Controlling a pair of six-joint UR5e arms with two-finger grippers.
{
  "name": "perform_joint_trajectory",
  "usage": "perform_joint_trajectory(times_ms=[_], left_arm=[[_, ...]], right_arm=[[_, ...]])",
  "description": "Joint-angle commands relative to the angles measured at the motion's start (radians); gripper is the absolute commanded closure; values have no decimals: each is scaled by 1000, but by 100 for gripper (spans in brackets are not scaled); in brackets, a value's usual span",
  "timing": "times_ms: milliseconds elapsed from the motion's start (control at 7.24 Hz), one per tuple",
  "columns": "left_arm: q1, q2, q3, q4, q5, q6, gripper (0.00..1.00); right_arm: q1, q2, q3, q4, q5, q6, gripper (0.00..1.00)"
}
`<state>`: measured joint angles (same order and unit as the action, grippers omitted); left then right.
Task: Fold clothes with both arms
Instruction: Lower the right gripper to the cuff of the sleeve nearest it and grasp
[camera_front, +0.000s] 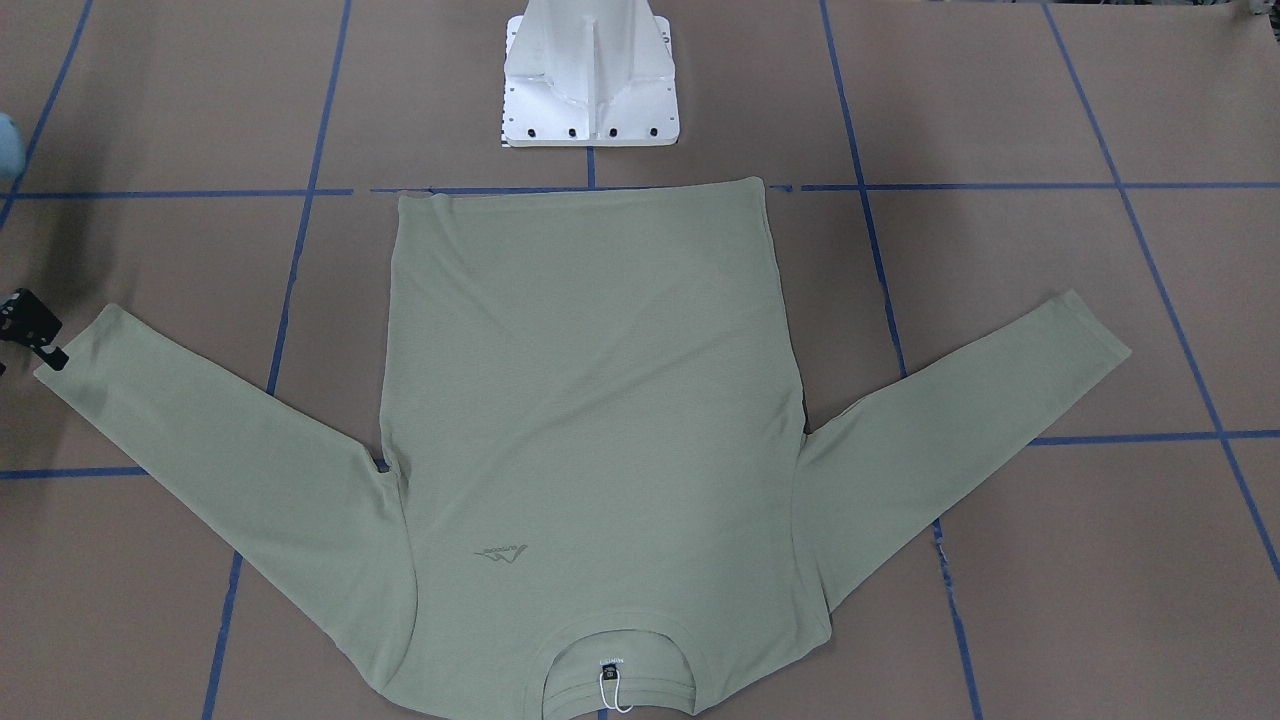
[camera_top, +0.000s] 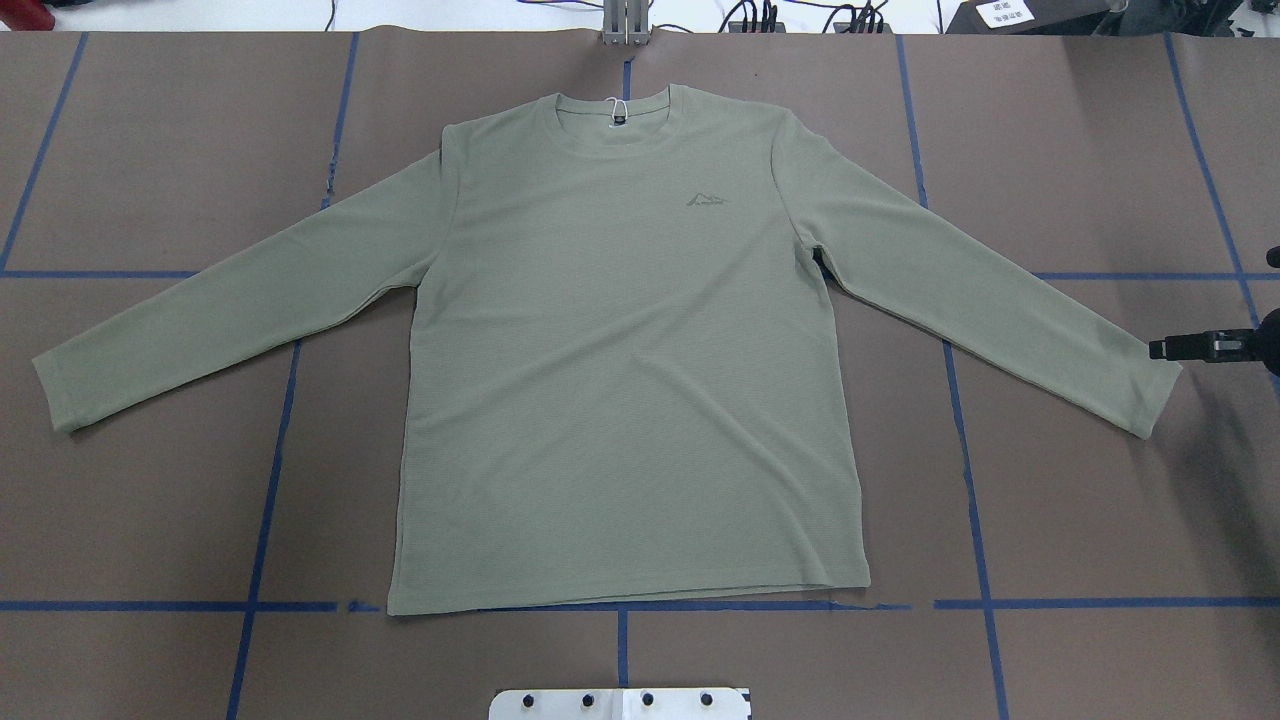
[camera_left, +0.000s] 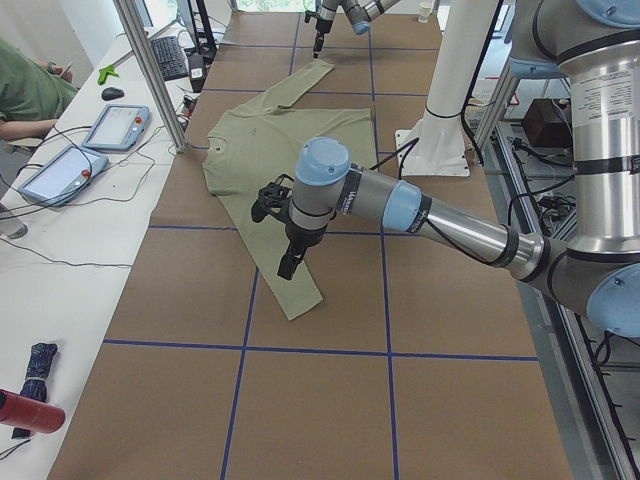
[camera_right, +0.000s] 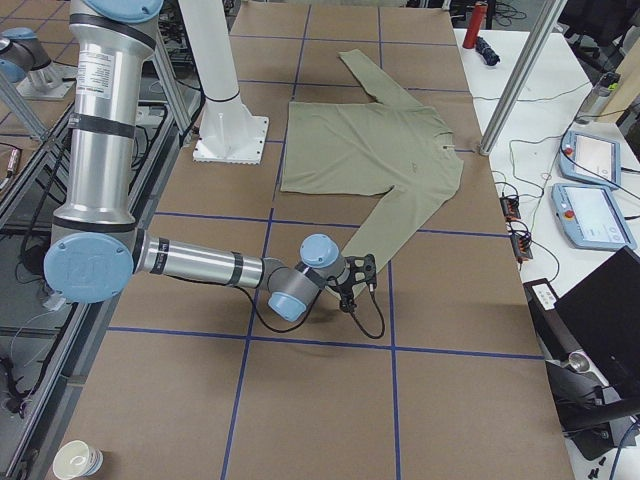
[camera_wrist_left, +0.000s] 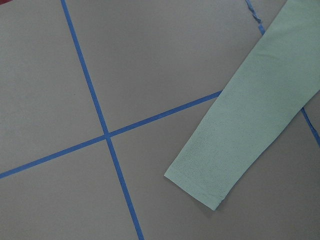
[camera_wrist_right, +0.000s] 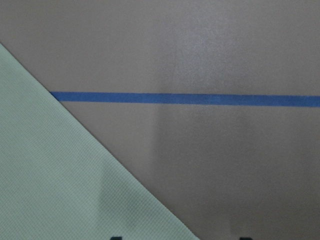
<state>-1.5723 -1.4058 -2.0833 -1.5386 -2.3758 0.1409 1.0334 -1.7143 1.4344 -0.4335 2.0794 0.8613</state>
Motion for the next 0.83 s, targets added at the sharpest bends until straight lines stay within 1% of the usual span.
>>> perform_joint_trajectory(times_ms=[0, 276, 690], left_arm=[[0, 1, 2, 0, 0, 0, 0], [0, 1, 2, 0, 1, 2, 0], [0, 2, 2, 0, 1, 3, 0]], right_arm=[[-33, -7, -2, 1, -33, -2, 23], [-35, -15, -5, -1, -33, -5, 26], [-47, -15, -9, -1, -44, -7, 28]])
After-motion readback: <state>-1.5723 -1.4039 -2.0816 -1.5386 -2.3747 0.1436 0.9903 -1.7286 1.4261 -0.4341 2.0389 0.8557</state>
